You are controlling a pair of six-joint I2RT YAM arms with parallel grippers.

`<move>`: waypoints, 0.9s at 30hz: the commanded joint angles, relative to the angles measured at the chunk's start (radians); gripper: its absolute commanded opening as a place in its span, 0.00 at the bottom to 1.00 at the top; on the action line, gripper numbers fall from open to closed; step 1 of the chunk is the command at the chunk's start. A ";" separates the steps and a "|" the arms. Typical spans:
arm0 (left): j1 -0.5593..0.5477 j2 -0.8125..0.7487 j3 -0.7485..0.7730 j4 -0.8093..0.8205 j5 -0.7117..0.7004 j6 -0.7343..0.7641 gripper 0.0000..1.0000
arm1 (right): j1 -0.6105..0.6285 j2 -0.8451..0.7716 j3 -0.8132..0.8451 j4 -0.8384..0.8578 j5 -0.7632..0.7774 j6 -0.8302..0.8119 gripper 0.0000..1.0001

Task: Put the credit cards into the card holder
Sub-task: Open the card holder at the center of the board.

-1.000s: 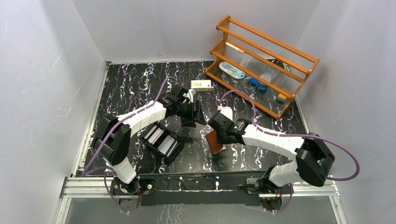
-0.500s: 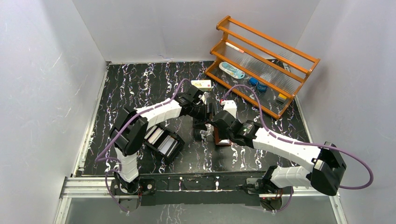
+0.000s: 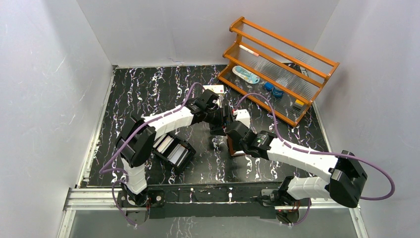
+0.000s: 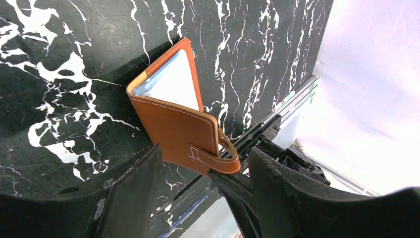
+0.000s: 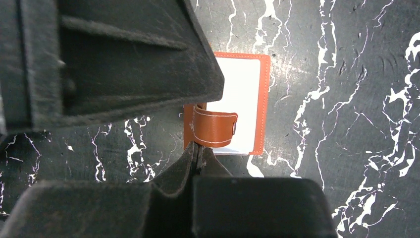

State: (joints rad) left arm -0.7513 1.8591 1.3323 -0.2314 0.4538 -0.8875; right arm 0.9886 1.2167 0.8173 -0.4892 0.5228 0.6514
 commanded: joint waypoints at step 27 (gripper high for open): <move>-0.046 0.059 -0.029 -0.008 0.036 0.238 0.00 | -0.332 -0.227 -0.202 0.189 -0.443 0.060 0.58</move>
State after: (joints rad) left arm -0.8055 1.9495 1.3209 -0.2222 0.4828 -0.7036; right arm 0.7238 0.9730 0.6876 -0.3840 0.2722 0.7036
